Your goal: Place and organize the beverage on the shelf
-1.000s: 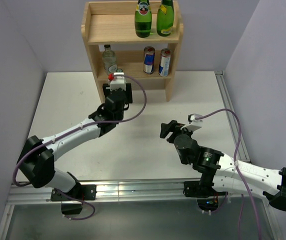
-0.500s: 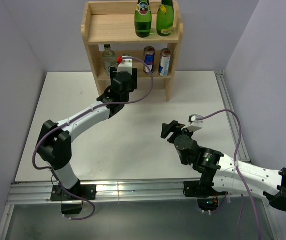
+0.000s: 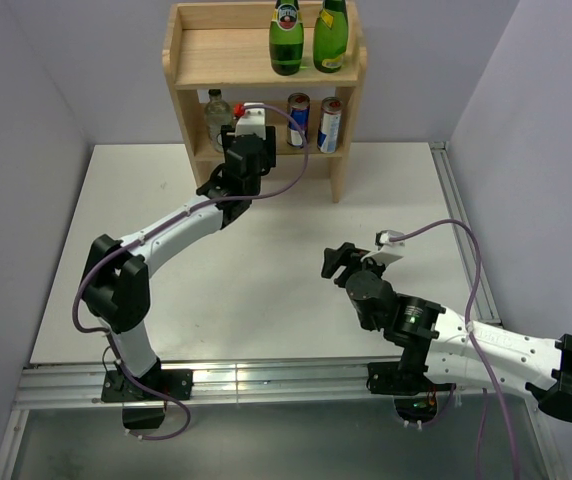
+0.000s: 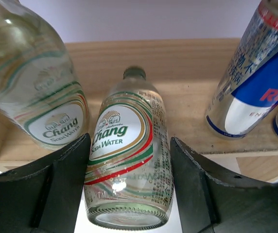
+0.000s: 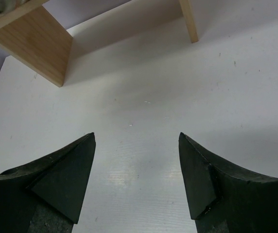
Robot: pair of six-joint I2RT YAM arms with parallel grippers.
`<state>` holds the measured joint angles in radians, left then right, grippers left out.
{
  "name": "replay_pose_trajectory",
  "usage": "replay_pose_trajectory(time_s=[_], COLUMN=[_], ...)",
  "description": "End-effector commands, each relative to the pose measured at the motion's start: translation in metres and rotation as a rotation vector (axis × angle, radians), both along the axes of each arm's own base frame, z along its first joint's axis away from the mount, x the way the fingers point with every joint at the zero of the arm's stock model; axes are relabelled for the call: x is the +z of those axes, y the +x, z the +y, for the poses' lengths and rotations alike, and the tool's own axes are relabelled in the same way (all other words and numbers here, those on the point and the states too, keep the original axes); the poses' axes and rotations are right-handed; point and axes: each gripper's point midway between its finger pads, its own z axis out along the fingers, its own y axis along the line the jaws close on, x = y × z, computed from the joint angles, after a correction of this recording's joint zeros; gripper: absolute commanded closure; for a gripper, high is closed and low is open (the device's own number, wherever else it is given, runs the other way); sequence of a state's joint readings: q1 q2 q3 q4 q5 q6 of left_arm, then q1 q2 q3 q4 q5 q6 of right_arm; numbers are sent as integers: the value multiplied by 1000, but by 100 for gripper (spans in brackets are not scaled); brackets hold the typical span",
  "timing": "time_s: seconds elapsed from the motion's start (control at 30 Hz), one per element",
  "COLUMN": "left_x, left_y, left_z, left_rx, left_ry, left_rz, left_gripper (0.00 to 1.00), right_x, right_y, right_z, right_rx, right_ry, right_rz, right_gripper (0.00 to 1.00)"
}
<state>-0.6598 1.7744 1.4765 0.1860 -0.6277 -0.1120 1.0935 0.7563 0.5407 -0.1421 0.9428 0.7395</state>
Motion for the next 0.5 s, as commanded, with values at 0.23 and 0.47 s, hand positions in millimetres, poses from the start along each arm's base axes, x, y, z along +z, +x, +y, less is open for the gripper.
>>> replay_pose_trajectory(time_s=[0.23, 0.47], left_x=[106, 83], left_y=[-10, 2], left_z=[17, 11], left_rx=[30, 15], left_ry=[-145, -136], left_rz=[-237, -175], left_gripper=[100, 100], right_x=[-1, -1], right_y=[4, 4], right_z=[2, -2], right_rx=[-33, -44], right_ry=[11, 9], right_rz=[-13, -12], right_gripper=[24, 25])
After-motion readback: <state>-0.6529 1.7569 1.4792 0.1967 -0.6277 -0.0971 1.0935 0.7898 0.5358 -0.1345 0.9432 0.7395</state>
